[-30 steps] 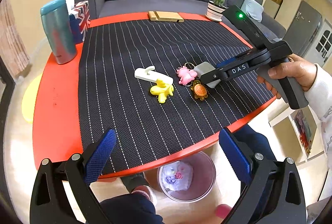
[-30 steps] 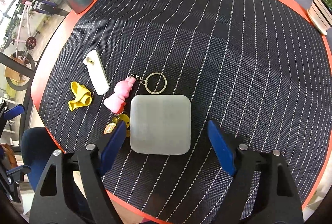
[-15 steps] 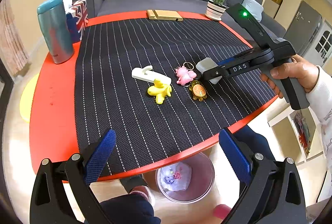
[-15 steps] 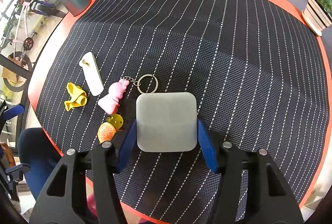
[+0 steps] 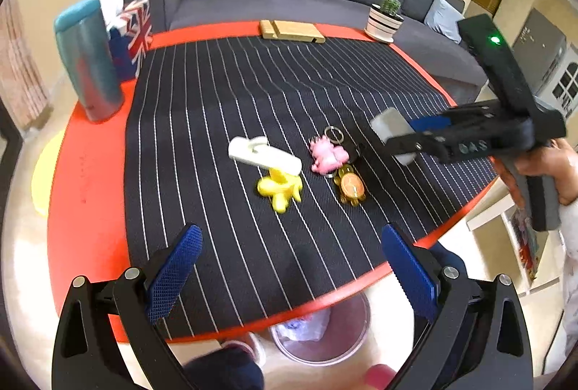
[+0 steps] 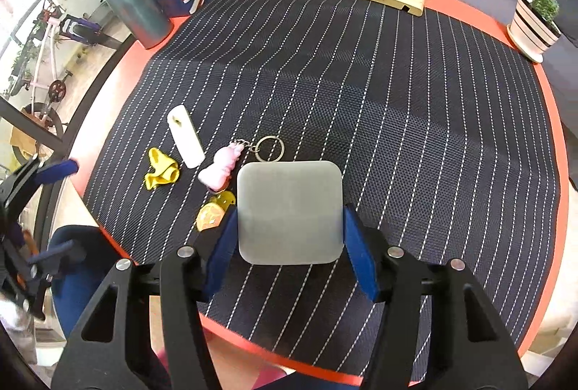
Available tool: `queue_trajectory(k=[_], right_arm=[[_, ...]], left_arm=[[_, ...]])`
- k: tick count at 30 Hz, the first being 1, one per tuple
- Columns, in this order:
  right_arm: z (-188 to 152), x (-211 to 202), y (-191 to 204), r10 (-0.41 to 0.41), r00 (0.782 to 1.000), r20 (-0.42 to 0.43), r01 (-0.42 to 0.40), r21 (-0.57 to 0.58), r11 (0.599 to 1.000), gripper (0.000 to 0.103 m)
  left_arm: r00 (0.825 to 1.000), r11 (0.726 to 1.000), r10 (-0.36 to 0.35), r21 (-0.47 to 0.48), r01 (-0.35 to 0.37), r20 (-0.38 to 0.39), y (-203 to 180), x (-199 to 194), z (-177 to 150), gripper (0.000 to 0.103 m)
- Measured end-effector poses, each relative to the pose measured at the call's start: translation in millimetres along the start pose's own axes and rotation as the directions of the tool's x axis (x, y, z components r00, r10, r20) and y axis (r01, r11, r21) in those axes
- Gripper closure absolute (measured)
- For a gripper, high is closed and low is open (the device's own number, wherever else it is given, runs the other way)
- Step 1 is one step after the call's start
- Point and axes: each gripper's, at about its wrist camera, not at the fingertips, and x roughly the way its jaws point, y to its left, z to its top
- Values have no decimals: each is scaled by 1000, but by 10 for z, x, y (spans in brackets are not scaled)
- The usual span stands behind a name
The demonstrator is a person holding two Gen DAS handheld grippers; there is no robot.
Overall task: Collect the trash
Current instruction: 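Lift the white square case off the mat with the right gripper, then grasp the yellow banana-shaped toy with the left gripper while the right carries the case toward the bin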
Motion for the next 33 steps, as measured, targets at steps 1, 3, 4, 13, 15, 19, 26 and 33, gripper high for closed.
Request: queue_trajectory(k=[1, 3, 4, 13, 15, 19, 26, 33], right_arm=[[8, 19, 36, 0, 1000, 4, 0, 0, 1000, 46], [-22, -9, 45, 5, 1000, 11, -5, 2, 1000, 46], [-39, -27, 50, 8, 1000, 14, -8, 2, 1000, 46], [-130, -114, 53, 16, 999, 30, -16, -1, 1000, 46], [-143, -134, 39, 17, 999, 34, -17, 1, 1000, 46], [-168, -148, 21, 19, 999, 36, -19, 3, 1000, 46], [-185, -135, -6, 24, 999, 35, -24, 7, 1000, 46], [-195, -119, -5, 26, 999, 34, -26, 7, 1000, 46]], left_arm=[[1000, 1000, 4, 13, -4, 5, -4, 9, 25, 8], [1000, 998, 23, 57, -24, 13, -36, 44, 79, 8], [1000, 997, 28, 72, -29, 9, -48, 64, 101, 8], [996, 992, 61, 111, -53, -72, -20, 366, 304, 7], [993, 990, 75, 127, -63, -89, -29, 443, 327, 8], [990, 989, 85, 128, -70, -111, -13, 573, 364, 8], [986, 987, 95, 140, -76, -134, -25, 694, 370, 8], [982, 988, 88, 137, -65, -166, -12, 784, 351, 34]])
